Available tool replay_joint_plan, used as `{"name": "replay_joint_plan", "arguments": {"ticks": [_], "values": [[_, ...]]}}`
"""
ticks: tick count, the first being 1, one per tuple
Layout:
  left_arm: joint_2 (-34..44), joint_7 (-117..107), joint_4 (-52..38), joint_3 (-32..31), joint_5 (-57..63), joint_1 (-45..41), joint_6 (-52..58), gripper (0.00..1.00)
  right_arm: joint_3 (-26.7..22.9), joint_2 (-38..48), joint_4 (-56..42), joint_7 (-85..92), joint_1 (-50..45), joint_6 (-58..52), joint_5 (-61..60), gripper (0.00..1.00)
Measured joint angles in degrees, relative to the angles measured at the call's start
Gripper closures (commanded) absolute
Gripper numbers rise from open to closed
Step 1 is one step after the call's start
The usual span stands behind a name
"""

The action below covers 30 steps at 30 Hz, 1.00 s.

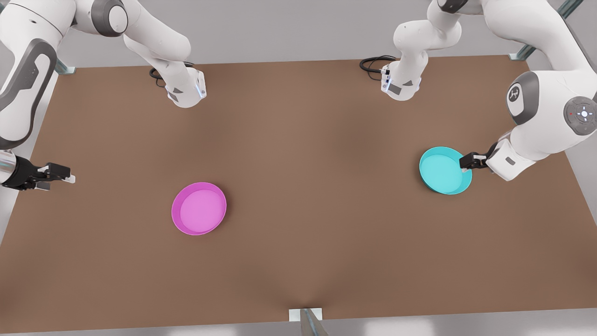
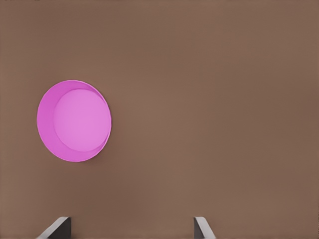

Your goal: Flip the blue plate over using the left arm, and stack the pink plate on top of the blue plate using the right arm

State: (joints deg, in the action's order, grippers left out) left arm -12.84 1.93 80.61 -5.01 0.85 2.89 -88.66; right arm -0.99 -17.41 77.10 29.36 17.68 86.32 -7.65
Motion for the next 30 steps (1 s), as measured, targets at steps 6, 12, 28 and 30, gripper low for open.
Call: {"name": "replay_joint_plan", "arguments": {"ticks": [6, 12, 28, 30], "values": [[-5.7, 0.8, -0.5, 4.2, -1.2, 0.9, 0.1, 0.00, 0.1, -0.3, -0.6, 0.0, 0.0, 0.0, 0.1, 0.00], [-12.9, 27.2, 3.7, 17.0, -9.2, 7.4, -7.1, 0.00, 0.2, -0.7, -1.2, 0.0, 0.0, 0.1, 0.4, 0.00], [-22.5, 32.9, 16.8, 21.7, -26.6, 7.7, -27.0, 0.00, 0.3, -0.8, -1.2, 0.0, -1.2, 0.0, 0.5, 0.00], [-23.9, 32.9, 16.5, 24.6, -27.0, 5.6, -27.0, 0.00, 0.3, -0.8, -1.2, 0.0, -1.2, 0.0, 0.5, 0.00]]}}
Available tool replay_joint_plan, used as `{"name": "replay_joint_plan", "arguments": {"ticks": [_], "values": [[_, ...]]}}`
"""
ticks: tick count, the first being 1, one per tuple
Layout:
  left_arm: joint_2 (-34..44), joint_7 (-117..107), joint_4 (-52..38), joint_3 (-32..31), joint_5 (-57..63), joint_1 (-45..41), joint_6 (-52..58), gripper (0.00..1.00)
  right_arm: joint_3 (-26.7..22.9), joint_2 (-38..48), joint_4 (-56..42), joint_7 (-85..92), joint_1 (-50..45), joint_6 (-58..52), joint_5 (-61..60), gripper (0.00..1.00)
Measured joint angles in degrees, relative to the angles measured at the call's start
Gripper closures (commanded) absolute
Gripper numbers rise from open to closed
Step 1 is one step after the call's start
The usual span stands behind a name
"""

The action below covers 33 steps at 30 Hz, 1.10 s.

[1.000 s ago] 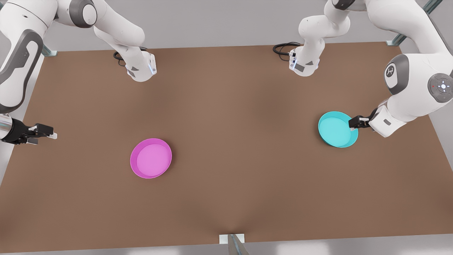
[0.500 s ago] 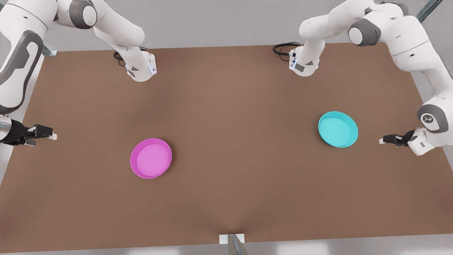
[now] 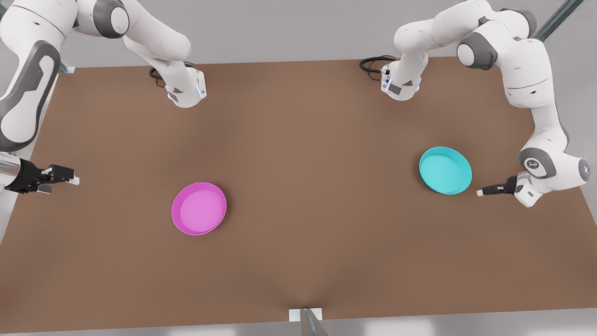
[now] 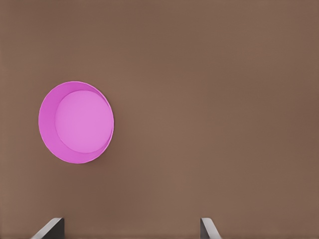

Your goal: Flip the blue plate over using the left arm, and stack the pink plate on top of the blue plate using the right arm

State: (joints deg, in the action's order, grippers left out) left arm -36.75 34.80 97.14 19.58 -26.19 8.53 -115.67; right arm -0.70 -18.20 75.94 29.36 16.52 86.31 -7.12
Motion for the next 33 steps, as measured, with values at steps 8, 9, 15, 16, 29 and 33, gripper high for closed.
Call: {"name": "replay_joint_plan", "arguments": {"ticks": [8, 9, 15, 16, 29, 33], "values": [[5.1, 0.1, 11.3, 0.5, -2.4, -0.6, -6.7, 0.00, 0.0, 0.0, 0.0, 0.0, 0.0, 0.0, 0.0, 0.00], [5.7, 0.1, 12.1, 0.4, -2.4, -0.9, -7.2, 0.00, 0.0, 0.0, 0.0, 0.0, 0.0, 0.0, 0.0, 0.00], [6.5, 1.3, 14.6, 0.2, -2.5, -2.5, -7.6, 0.00, 0.1, 0.1, -0.1, 0.0, -0.1, 0.0, -0.1, 0.00], [5.6, 3.5, 13.3, 0.2, -2.5, -2.5, -7.3, 0.00, 0.1, 0.1, -0.1, 0.0, -0.1, 0.0, -0.1, 0.00], [3.0, 13.6, 10.4, 0.5, -2.8, -2.5, -5.1, 0.59, 0.0, -0.3, -0.1, 0.0, 0.0, 0.0, -0.1, 0.00], [2.4, 13.8, 10.6, 0.5, -2.8, -2.5, -5.2, 0.55, 0.0, -0.4, 0.0, 0.0, 0.0, 0.0, -0.1, 0.00]]}}
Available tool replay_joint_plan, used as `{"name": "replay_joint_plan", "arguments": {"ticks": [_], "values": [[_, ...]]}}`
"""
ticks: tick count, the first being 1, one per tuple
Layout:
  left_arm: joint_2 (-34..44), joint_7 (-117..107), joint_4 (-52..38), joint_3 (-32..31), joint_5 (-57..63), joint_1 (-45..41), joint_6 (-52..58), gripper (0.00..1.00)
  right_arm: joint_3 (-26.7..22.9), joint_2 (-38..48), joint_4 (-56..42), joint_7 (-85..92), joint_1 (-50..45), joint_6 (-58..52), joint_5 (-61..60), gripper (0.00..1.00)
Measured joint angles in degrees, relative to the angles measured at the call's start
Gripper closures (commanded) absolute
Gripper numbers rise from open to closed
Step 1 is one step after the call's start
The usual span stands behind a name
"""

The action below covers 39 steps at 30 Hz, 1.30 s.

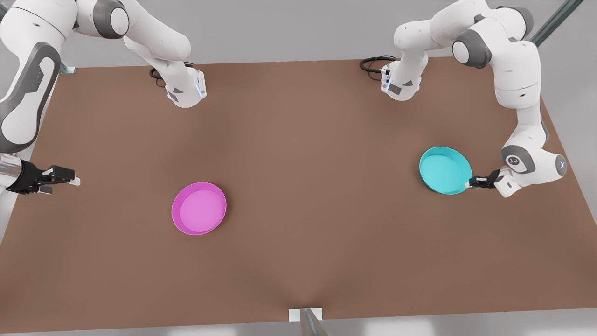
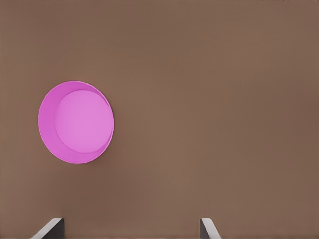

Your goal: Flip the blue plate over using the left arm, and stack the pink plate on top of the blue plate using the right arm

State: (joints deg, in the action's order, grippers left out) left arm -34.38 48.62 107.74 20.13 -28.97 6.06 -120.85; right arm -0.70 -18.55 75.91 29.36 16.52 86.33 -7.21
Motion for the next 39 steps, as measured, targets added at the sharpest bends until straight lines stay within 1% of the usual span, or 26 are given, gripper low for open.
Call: {"name": "replay_joint_plan", "arguments": {"ticks": [3, 4, 5, 8, 11, 14, 15, 19, 21, 22, 26, 31, 33, 39], "values": [[1.5, -0.5, -0.6, 0.1, 0.1, 0.0, 0.2, 0.48, 0.0, 0.0, 0.0, 0.0, 0.0, 0.0, 0.0, 0.00], [1.8, 0.0, -0.7, 1.3, 0.2, 0.0, 0.8, 0.43, 0.0, 0.0, 0.0, 0.0, 0.0, 0.0, 0.0, 0.00], [1.9, 0.0, -0.6, 1.6, 0.2, 0.0, 1.6, 0.34, 0.0, 0.1, -0.1, 0.0, 0.0, 0.0, 0.0, 0.00], [1.4, -0.2, 0.2, 1.6, 0.2, 0.0, 2.5, 0.33, 0.1, 0.1, -0.1, 0.0, -0.1, 0.0, -0.1, 0.00], [1.2, 6.2, 1.4, 1.6, 0.3, 0.0, 2.8, 0.35, 0.1, 0.1, -0.1, 0.0, -0.1, 0.0, 0.0, 0.00], [0.6, 7.4, 1.7, 1.6, 0.3, 0.0, 2.2, 0.36, 0.0, 0.0, -0.1, 0.0, 0.0, 0.1, 0.0, 0.00], [0.5, 7.6, 1.7, 1.6, 0.3, 0.0, 2.1, 0.42, 0.0, 0.0, -0.1, 0.0, -0.1, 0.1, 0.0, 0.00], [-0.5, 11.0, 2.3, 1.6, 0.4, 0.0, 1.9, 0.49, 0.0, 0.0, -0.1, 0.0, 0.0, 0.1, 0.0, 0.00], [-0.4, 11.0, 2.3, 1.5, 0.4, 0.0, 2.3, 0.57, 0.0, 0.0, -0.1, 0.0, -0.1, 0.1, -0.1, 0.00], [-0.3, 11.1, 2.3, 1.5, 0.4, 0.0, 2.6, 0.60, 0.0, 0.0, -0.1, 0.0, -0.1, 0.1, 0.0, 0.00], [-0.3, 11.1, 2.7, 1.3, 0.4, 0.0, 2.3, 0.60, 0.0, 0.1, -0.1, 0.0, -0.1, 0.0, -0.1, 0.00], [-1.0, 10.9, 2.1, 1.2, 0.3, 0.0, 1.5, 0.63, 0.1, 0.0, -0.5, 0.0, -0.1, 0.1, -0.1, 0.00], [-0.7, 10.8, 2.1, 1.2, 0.2, 0.0, 1.7, 0.65, 0.0, -0.1, -0.5, 0.0, -0.1, 0.1, -0.1, 0.00], [-0.5, 11.0, 2.4, 1.4, 0.2, 0.0, 1.9, 0.68, 0.0, -0.1, -0.4, 0.0, -0.1, 0.1, -0.1, 0.00]]}}
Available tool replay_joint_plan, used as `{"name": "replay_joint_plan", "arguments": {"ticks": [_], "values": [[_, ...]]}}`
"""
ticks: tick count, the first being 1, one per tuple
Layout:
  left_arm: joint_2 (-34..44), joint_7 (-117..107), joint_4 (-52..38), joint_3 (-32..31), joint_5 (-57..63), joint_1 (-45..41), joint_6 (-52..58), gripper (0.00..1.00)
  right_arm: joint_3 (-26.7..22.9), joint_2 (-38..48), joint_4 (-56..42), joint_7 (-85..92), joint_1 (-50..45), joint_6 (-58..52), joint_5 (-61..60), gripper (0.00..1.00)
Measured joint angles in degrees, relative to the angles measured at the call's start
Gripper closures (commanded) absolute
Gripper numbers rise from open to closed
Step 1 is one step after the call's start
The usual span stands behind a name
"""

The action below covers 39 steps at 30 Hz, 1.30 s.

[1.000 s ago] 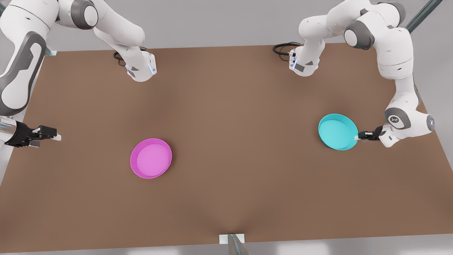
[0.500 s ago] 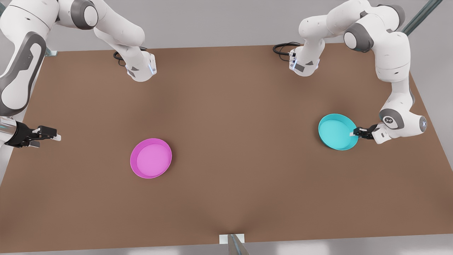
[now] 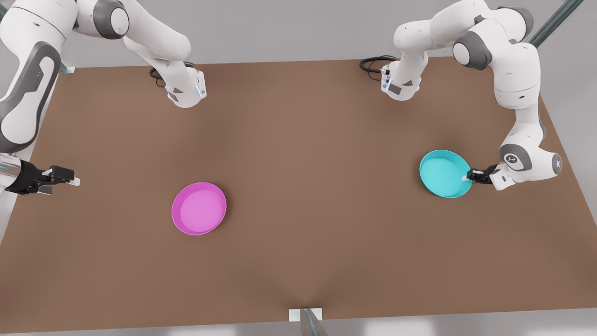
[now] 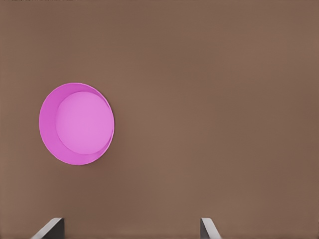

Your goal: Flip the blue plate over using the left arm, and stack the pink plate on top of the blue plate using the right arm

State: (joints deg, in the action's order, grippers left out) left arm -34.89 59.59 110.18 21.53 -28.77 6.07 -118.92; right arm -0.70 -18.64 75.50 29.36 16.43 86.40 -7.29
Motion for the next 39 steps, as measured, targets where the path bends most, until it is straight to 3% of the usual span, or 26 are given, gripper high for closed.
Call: {"name": "replay_joint_plan", "arguments": {"ticks": [2, 8, 10, 14, 19, 39], "values": [[0.0, 0.0, 0.0, 0.0, 0.0, 0.0, -0.1, 0.79, 0.0, -0.2, -0.1, 0.0, 0.0, 0.0, 0.0, 0.00], [0.1, -0.3, 0.0, 0.0, 1.8, 0.0, -0.1, 0.79, 0.0, -0.2, -0.2, 0.0, 0.0, 0.0, 0.0, 0.00], [-0.2, -0.4, 0.0, 0.1, 2.7, 0.0, 0.0, 0.67, 0.1, -0.2, -0.2, 0.0, 0.0, 0.0, -0.1, 0.00], [-0.2, -1.2, 0.0, 0.2, 2.8, 0.0, 0.2, 0.69, 0.0, -0.3, -0.2, 0.0, 0.0, 0.0, 0.0, 0.00], [0.1, -6.9, -0.2, 0.3, 2.7, 0.0, 0.2, 0.79, 0.0, -0.3, -0.2, 0.0, 0.0, 0.0, 0.0, 0.00], [1.6, -13.3, -2.7, 1.1, -8.3, 0.0, 7.0, 0.79, 0.1, -0.4, -0.2, 0.0, 0.0, 0.0, 0.0, 0.00]]}}
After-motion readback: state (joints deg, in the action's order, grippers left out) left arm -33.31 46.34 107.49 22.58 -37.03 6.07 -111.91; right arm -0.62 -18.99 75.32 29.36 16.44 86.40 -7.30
